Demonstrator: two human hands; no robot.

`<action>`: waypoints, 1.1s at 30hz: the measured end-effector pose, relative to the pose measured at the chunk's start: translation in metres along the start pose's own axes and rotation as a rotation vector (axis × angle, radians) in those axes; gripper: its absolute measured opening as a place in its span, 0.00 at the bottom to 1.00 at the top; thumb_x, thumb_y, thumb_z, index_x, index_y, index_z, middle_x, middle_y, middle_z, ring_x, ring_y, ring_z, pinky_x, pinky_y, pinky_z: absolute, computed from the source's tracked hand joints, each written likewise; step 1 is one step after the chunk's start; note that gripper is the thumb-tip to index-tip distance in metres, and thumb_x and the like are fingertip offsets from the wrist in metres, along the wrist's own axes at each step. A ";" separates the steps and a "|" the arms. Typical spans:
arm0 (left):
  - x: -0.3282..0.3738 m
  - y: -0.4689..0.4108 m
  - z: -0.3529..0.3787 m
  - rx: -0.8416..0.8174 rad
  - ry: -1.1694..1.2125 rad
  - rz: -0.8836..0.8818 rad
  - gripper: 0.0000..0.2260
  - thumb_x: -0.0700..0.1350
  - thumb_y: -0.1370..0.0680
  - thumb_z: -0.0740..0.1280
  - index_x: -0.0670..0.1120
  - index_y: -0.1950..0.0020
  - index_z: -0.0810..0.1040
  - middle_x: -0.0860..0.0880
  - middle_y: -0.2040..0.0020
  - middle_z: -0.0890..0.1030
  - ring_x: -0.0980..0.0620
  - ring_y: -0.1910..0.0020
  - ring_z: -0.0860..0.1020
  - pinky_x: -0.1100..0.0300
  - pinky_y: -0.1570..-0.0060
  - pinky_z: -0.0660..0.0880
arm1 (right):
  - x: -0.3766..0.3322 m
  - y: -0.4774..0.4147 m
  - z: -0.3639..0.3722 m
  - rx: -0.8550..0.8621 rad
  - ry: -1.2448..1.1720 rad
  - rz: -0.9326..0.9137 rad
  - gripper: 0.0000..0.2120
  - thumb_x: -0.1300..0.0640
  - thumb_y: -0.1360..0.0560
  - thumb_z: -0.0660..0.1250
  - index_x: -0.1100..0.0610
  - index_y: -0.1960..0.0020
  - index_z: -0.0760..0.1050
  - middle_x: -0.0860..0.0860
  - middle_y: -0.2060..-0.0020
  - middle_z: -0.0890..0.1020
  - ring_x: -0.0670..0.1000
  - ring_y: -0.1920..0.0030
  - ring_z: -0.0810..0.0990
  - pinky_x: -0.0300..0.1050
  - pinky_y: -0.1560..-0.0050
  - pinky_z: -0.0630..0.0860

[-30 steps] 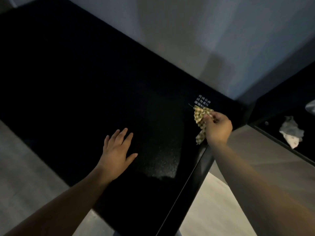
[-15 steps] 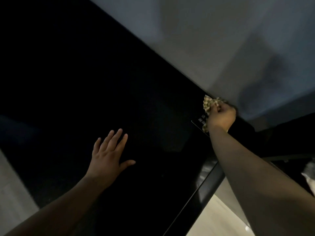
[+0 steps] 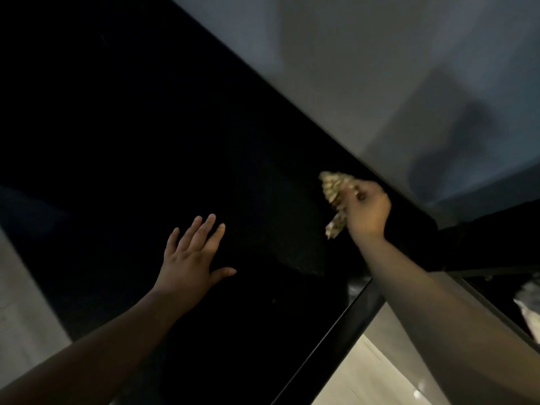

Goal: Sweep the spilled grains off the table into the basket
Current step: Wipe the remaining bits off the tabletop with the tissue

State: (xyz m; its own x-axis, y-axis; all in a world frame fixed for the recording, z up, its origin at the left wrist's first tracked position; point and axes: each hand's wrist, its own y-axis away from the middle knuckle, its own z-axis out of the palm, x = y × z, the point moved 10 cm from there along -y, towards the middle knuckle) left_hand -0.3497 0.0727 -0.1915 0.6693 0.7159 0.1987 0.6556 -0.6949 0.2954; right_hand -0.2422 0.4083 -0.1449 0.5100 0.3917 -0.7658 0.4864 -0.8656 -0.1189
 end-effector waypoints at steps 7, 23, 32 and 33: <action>-0.002 0.001 0.003 0.005 0.030 0.024 0.41 0.73 0.33 0.41 0.55 0.25 0.39 0.54 0.23 0.36 0.53 0.25 0.34 0.48 0.27 0.35 | 0.010 -0.037 0.022 -0.011 0.217 0.058 0.17 0.51 0.26 0.70 0.62 0.43 0.80 0.60 0.42 0.77 0.62 0.40 0.72 0.45 0.37 0.66; 0.010 -0.005 -0.014 -0.103 0.038 -0.066 0.40 0.64 0.26 0.64 0.52 0.22 0.48 0.50 0.22 0.42 0.49 0.23 0.41 0.44 0.25 0.45 | -0.008 0.057 0.021 -0.018 0.112 0.078 0.09 0.61 0.24 0.68 0.61 0.45 0.81 0.54 0.45 0.77 0.53 0.40 0.74 0.38 0.39 0.67; -0.039 0.054 -0.036 0.079 0.240 0.112 0.30 0.60 0.23 0.60 0.46 0.25 0.62 0.46 0.24 0.60 0.49 0.24 0.53 0.46 0.25 0.49 | -0.061 0.219 0.070 -0.195 0.000 -0.199 0.11 0.65 0.28 0.67 0.56 0.50 0.83 0.49 0.51 0.77 0.43 0.49 0.71 0.29 0.48 0.67; -0.049 0.064 -0.033 0.083 0.220 0.120 0.31 0.60 0.23 0.60 0.44 0.26 0.64 0.46 0.25 0.63 0.48 0.24 0.55 0.46 0.26 0.50 | -0.061 0.232 0.073 -0.235 -0.035 -0.160 0.10 0.64 0.28 0.68 0.55 0.49 0.84 0.48 0.51 0.78 0.42 0.48 0.71 0.27 0.47 0.66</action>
State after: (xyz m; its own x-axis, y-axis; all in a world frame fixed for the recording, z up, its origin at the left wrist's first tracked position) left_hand -0.3522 -0.0046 -0.1517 0.6580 0.6193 0.4284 0.6088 -0.7723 0.1814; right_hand -0.2122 0.1604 -0.1715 0.3907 0.5030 -0.7710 0.7120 -0.6959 -0.0932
